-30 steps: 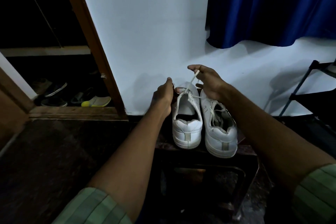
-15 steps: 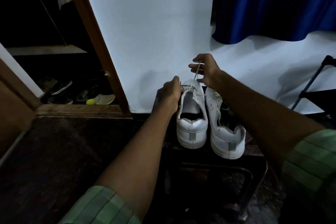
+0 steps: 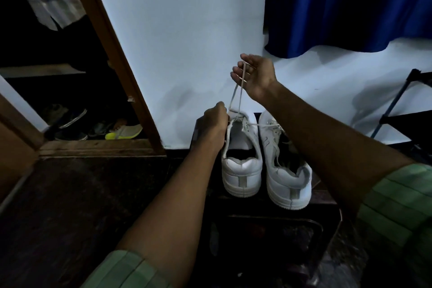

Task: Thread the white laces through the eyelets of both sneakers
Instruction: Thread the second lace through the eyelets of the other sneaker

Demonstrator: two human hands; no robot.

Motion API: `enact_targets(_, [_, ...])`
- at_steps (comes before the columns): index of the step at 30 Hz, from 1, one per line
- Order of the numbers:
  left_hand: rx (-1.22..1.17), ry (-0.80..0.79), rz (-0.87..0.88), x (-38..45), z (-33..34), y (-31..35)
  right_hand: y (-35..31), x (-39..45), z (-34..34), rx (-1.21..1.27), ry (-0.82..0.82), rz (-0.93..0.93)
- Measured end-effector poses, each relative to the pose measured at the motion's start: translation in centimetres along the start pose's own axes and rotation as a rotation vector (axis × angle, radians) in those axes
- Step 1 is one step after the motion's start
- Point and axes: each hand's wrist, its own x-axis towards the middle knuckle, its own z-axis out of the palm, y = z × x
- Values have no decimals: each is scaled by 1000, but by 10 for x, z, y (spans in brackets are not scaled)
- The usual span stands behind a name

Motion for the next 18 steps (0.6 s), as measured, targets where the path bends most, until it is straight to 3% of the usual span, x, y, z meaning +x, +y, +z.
enact_targets(6, [-361, 162, -51, -15, -2, 0, -22, -44, -30, 16, -75, -61])
enact_targets(10, [-497, 274, -1, -13, 4, 5, -32, -85, -46, -281, 10, -188])
enact_targets(13, [-219, 299, 165, -24, -3, 18, -33, -102, -48, -490, 99, -271])
enact_targets(18, [565, 159, 419, -29, -24, 16, -16, -106, -44, -783, -36, -292])
